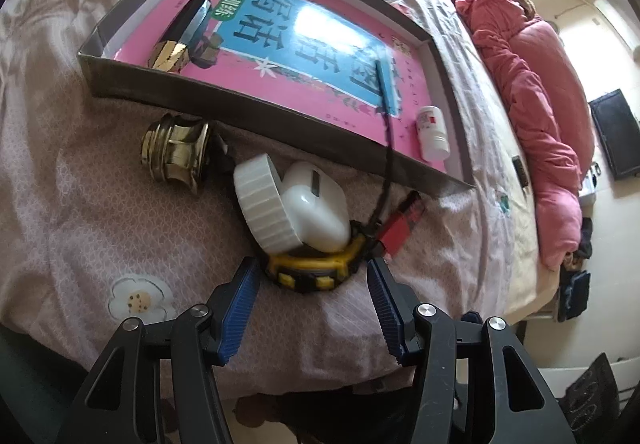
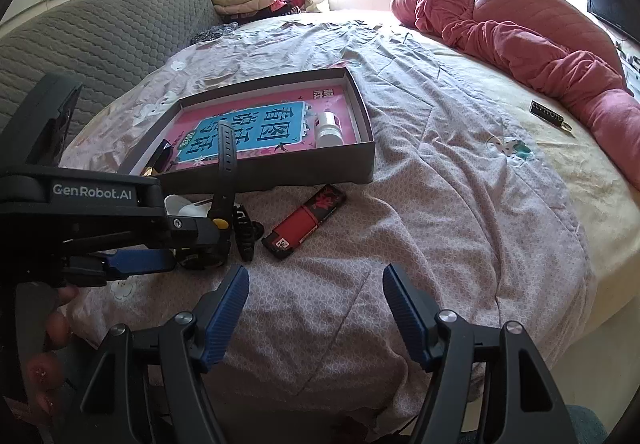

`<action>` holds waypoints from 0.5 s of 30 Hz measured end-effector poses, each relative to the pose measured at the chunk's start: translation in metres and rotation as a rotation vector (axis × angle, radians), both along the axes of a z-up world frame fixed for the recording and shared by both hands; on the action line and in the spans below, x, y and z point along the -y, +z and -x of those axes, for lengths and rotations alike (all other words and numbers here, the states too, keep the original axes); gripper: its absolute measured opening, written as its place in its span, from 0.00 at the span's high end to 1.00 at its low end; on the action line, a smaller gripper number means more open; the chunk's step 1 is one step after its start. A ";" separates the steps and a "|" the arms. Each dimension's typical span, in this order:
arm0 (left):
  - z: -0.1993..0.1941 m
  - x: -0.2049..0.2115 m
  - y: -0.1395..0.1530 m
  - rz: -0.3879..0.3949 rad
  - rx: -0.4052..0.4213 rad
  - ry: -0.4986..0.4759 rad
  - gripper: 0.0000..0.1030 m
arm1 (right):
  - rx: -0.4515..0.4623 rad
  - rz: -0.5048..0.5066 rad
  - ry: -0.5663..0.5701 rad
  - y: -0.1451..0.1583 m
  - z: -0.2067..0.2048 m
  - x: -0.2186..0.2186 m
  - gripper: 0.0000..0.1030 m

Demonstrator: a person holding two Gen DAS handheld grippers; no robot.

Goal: Organize rigid objects

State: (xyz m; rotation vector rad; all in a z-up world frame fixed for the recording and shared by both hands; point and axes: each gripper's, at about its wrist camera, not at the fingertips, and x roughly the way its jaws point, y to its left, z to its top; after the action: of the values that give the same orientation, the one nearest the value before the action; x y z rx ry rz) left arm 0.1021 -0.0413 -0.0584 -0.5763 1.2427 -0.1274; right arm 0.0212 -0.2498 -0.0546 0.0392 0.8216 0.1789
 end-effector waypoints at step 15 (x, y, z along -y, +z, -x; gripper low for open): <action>-0.004 0.001 -0.017 0.023 0.006 0.015 0.45 | -0.049 -0.014 -0.031 -0.009 -0.021 0.001 0.33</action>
State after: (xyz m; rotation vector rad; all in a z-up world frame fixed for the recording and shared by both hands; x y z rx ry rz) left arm 0.1062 -0.0418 -0.0753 -0.6050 1.2319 -0.1308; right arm 0.0418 -0.2511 -0.0637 0.0700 0.8686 0.1547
